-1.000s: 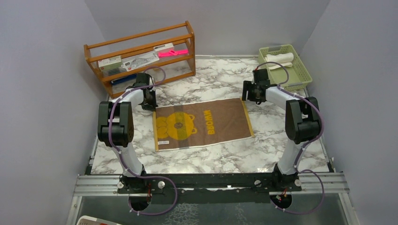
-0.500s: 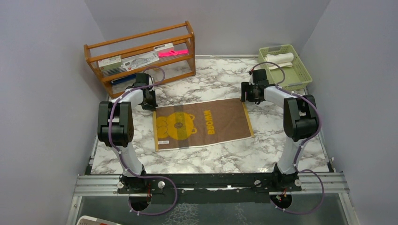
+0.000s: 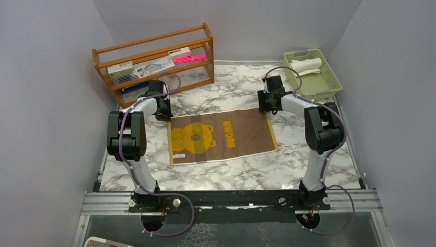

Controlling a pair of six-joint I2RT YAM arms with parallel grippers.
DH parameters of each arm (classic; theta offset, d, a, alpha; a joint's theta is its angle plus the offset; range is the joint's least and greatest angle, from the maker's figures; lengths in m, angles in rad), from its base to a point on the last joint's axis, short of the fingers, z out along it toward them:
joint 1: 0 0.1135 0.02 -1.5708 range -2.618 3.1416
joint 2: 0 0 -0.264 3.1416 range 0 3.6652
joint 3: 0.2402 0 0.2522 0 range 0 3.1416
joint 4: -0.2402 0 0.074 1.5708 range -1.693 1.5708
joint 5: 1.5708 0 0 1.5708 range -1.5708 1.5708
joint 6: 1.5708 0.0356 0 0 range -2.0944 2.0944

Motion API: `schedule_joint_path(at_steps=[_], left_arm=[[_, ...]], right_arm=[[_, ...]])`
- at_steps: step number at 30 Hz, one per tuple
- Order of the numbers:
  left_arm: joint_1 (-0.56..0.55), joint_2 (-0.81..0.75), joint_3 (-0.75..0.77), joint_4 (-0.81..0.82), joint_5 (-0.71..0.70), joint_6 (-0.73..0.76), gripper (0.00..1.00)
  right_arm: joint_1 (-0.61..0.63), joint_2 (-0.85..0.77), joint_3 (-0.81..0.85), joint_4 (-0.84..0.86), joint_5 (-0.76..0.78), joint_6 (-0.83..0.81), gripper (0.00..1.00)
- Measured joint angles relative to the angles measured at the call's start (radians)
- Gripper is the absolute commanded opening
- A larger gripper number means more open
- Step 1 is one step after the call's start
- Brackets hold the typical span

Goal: Roll the towels
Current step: Fold the towel at the center of the board.

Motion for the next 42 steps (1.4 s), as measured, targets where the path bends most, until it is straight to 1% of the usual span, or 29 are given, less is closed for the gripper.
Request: schedule_joint_path(at_steps=[2,5,7,10,11,18,24,29,37,38,39,40,42], left_arm=[[0.000,0.000,0.000,0.001,0.000,0.000,0.00],[0.000,0.000,0.000,0.005,-0.002,0.000,0.00],[0.000,0.000,0.000,0.008,-0.003,0.000,0.00],[0.000,0.008,0.011,0.010,-0.002,-0.001,0.00],[-0.001,0.014,0.021,0.010,-0.002,-0.001,0.00],[-0.003,0.084,0.122,-0.002,-0.003,-0.004,0.00],[-0.004,0.139,0.264,-0.029,-0.002,-0.008,0.00],[-0.004,0.127,0.325,0.034,0.000,0.000,0.00],[-0.005,0.083,0.316,0.133,0.013,0.011,0.00],[-0.005,0.051,0.261,0.163,0.013,0.018,0.00],[-0.005,0.049,0.253,0.169,0.013,0.019,0.00],[-0.005,0.029,0.204,0.228,0.010,0.022,0.00],[-0.005,-0.022,0.110,0.251,0.009,0.025,0.00]], right_arm=[[-0.006,0.000,-0.002,0.003,-0.007,0.011,0.26],[-0.044,0.000,-0.008,0.017,-0.046,0.036,0.22],[-0.075,0.002,-0.009,0.024,-0.063,0.053,0.16],[-0.093,0.005,-0.009,0.031,-0.086,0.072,0.03],[-0.096,0.006,-0.009,0.034,-0.089,0.075,0.01],[-0.097,0.014,0.000,0.056,-0.092,0.110,0.01],[-0.097,0.041,0.093,0.054,-0.092,0.122,0.01],[-0.097,0.040,0.152,0.089,-0.092,0.130,0.01],[-0.099,0.036,0.196,0.102,-0.091,0.131,0.01],[-0.099,0.033,0.185,0.105,-0.082,0.134,0.01],[-0.101,0.023,0.166,0.126,-0.071,0.138,0.01],[-0.101,0.006,0.130,0.145,-0.060,0.142,0.01],[-0.106,-0.039,0.058,0.152,-0.045,0.150,0.01]])
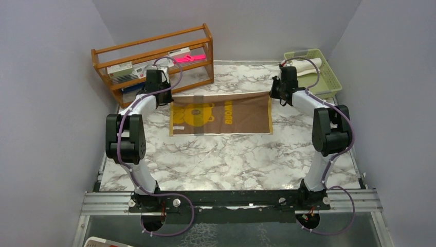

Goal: Roll the towels
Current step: Fold the towel at the center of the board.

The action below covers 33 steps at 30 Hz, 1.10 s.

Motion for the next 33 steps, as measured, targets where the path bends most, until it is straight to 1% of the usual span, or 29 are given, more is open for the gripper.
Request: schedule_joint_path(at_steps=[2,6,12,18,21,22,26,29,33], left_arm=[[-0.001,-0.037,-0.064,0.011,0.004,0.001,0.00],[-0.001,-0.060,-0.115,0.048,0.022,-0.007,0.00],[-0.001,-0.091,-0.226,0.151,0.034,-0.033,0.00],[-0.001,-0.111,-0.264,0.277,0.022,-0.002,0.00],[-0.001,-0.118,-0.264,0.342,0.019,0.017,0.00],[-0.001,-0.122,-0.265,0.359,0.019,0.021,0.00],[-0.002,-0.166,-0.309,0.426,0.019,0.027,0.00],[-0.007,-0.219,-0.385,0.457,0.011,0.021,0.00],[-0.012,-0.305,-0.511,0.482,-0.005,-0.010,0.00]], right_arm=[[-0.006,-0.029,-0.041,0.004,0.005,0.010,0.01],[-0.007,-0.072,-0.105,0.057,0.007,0.037,0.01],[-0.009,-0.127,-0.200,0.165,0.007,0.075,0.01],[-0.018,-0.128,-0.216,0.288,0.006,0.078,0.01],[-0.024,-0.138,-0.269,0.372,0.008,0.079,0.01],[-0.026,-0.139,-0.272,0.374,0.008,0.079,0.01],[-0.026,-0.206,-0.402,0.456,0.027,0.090,0.01],[-0.025,-0.273,-0.502,0.512,0.037,0.092,0.01],[-0.023,-0.352,-0.590,0.549,0.039,0.095,0.01]])
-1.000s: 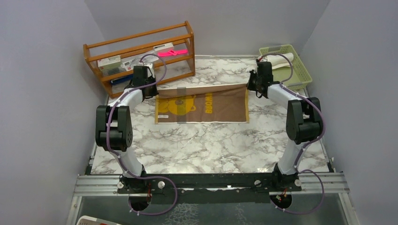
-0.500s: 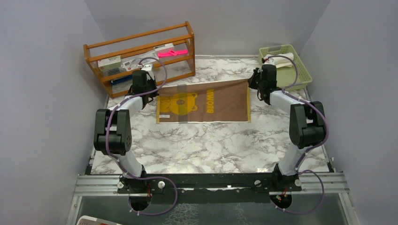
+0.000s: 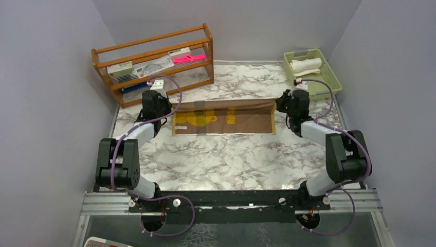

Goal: Roll the towels
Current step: Fold the towel at the center of the board.

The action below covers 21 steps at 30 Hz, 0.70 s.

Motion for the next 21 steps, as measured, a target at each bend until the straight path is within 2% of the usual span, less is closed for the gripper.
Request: schedule_joint_path(at_steps=[6,14,21], left_arm=[[0.000,-0.079,-0.115,0.029,-0.002,-0.076,0.00],[0.000,-0.086,-0.182,0.023,0.001,-0.189,0.00],[0.000,-0.166,-0.243,0.003,-0.005,-0.266,0.00]], right_arm=[[0.000,-0.078,-0.072,-0.010,-0.001,0.026,0.01],[0.000,-0.173,-0.157,-0.098,-0.001,0.061,0.01],[0.000,-0.216,-0.179,-0.173,-0.003,0.089,0.01]])
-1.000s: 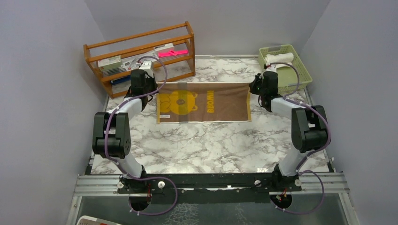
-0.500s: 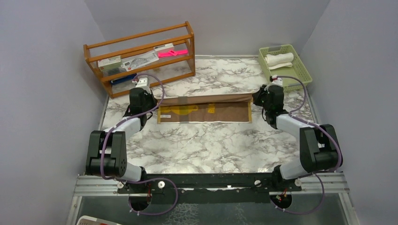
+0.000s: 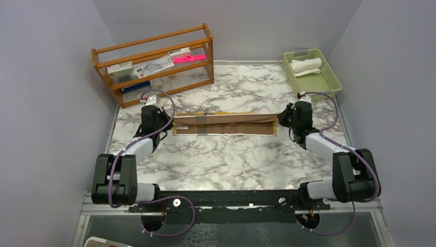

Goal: Roll the towels
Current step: Fold the towel at the center of the board.

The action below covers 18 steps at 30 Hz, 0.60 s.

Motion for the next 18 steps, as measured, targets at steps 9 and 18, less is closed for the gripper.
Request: schedule_joint_path(at_steps=[9,18], left_arm=[[0.010,-0.072,-0.032,-0.103,-0.041,-0.061,0.83],[0.019,-0.196,-0.020,-0.270,-0.079,-0.092,0.99]], right_arm=[[-0.010,-0.081,-0.061,-0.081,0.048,0.058,0.87],[-0.020,-0.255,-0.090,-0.135,0.213,0.116,1.00]])
